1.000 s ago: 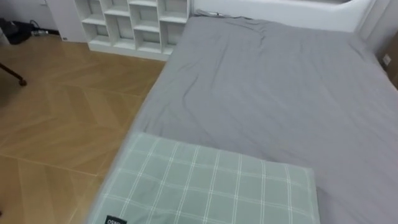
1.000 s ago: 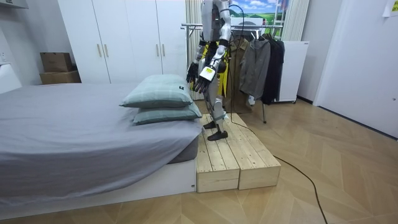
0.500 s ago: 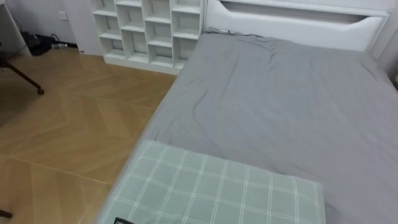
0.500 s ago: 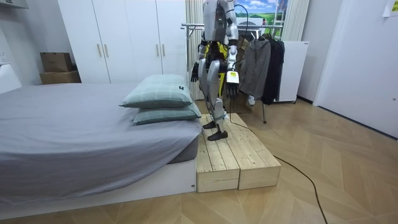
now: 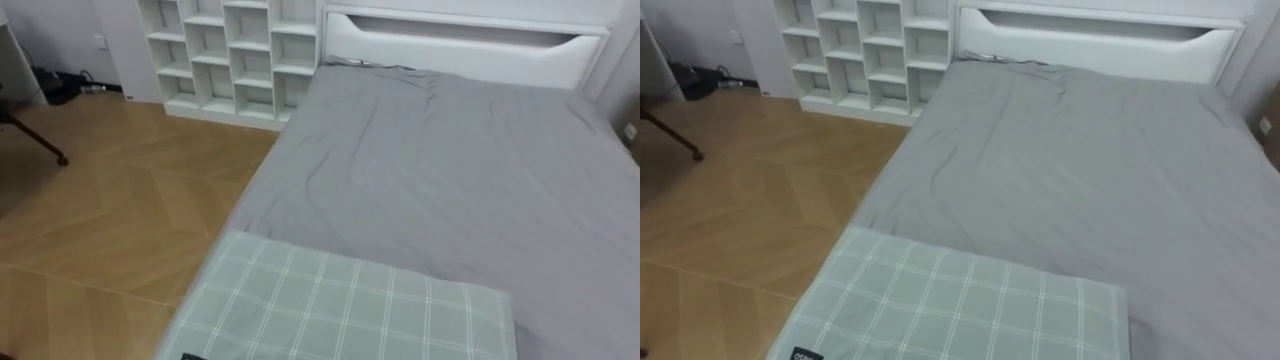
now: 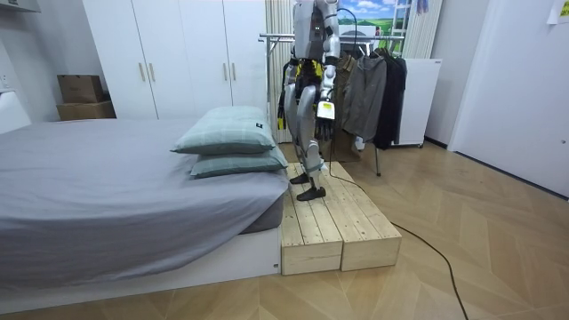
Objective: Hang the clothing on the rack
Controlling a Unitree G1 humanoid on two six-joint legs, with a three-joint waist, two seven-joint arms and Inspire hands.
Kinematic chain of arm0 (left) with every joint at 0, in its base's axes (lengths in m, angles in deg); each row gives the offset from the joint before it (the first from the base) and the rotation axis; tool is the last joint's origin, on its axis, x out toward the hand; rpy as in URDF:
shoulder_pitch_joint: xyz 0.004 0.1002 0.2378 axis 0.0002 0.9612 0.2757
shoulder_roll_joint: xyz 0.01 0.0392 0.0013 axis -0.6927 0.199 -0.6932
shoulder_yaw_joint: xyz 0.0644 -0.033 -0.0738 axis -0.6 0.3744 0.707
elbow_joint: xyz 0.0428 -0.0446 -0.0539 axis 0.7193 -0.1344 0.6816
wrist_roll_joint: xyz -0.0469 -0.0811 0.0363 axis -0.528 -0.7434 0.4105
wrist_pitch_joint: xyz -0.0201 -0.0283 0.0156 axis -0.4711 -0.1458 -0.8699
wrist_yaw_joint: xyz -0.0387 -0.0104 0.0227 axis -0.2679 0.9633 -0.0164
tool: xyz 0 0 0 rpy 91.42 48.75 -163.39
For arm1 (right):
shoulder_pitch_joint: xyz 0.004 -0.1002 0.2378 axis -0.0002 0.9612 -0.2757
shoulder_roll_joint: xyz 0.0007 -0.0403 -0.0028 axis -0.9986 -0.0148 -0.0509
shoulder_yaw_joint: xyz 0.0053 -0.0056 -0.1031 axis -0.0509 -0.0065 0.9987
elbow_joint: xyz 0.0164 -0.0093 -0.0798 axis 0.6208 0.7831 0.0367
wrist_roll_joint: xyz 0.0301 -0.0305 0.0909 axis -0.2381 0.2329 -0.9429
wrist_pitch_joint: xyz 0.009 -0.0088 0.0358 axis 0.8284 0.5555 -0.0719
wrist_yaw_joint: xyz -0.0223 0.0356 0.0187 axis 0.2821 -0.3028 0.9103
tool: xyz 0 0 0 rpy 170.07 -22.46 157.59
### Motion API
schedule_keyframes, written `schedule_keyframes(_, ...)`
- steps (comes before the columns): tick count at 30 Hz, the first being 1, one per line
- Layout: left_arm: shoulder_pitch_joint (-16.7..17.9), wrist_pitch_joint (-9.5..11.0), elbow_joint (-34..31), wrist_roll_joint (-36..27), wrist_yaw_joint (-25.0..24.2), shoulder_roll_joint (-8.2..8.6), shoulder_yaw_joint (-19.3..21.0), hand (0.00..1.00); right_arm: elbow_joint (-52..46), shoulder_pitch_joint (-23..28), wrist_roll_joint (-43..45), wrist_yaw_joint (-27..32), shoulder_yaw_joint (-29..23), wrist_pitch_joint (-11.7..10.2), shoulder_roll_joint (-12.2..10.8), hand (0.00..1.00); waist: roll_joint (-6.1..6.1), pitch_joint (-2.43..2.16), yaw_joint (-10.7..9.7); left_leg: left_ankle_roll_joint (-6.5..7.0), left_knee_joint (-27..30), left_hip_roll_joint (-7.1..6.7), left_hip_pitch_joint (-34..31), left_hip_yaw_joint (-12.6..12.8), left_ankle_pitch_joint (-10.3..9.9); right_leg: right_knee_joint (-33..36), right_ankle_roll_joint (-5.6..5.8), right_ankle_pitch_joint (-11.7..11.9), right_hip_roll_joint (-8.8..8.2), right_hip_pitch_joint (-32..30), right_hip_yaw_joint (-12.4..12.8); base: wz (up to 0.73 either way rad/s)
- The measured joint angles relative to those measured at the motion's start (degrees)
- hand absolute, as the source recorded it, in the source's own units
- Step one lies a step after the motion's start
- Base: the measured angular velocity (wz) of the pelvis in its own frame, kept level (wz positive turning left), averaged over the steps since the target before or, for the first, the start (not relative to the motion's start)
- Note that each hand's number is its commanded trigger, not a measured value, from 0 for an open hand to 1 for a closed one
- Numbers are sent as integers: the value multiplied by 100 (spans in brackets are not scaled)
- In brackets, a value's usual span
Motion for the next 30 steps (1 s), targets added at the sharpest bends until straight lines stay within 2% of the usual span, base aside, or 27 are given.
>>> schedule_keyframes(5,-30,-61,80,-113,-217,-1,-95,0,-5,30,277,-140,1,178,-13,0,7,4,17,-8,-215,17,180,114,4,1,-2,-1,12,31,132,-16)
schedule_keyframes(8,-31,-154,118,-70,-383,9,-102,0,3,36,396,-193,0,272,-23,0,19,-41,18,-13,-232,23,213,149,8,2,-3,0,15,32,140,-1)
schedule_keyframes(10,-15,-194,121,-70,-515,11,-103,0,17,29,389,-189,-8,314,-24,0,21,0,18,-12,-234,28,280,186,9,1,-3,0,11,48,144,-7)
schedule_keyframes(13,-25,-253,121,-71,-677,11,-115,0,15,26,357,-189,-17,357,-30,0,13,19,8,-11,-245,25,298,197,8,1,-2,0,6,113,161,-2)
schedule_keyframes(20,-44,-287,123,-70,-878,10,-151,0,13,17,344,-188,-27,365,-43,0,49,22,7,-6,-252,26,314,253,4,0,-2,0,6,110,277,-4)
schedule_keyframes(30,-35,-396,123,-71,-1081,11,-221,0,1,104,252,-197,-25,551,-92,0,71,37,-8,-12,-336,36,399,238,-15,92,-2,0,17,102,314,-1)
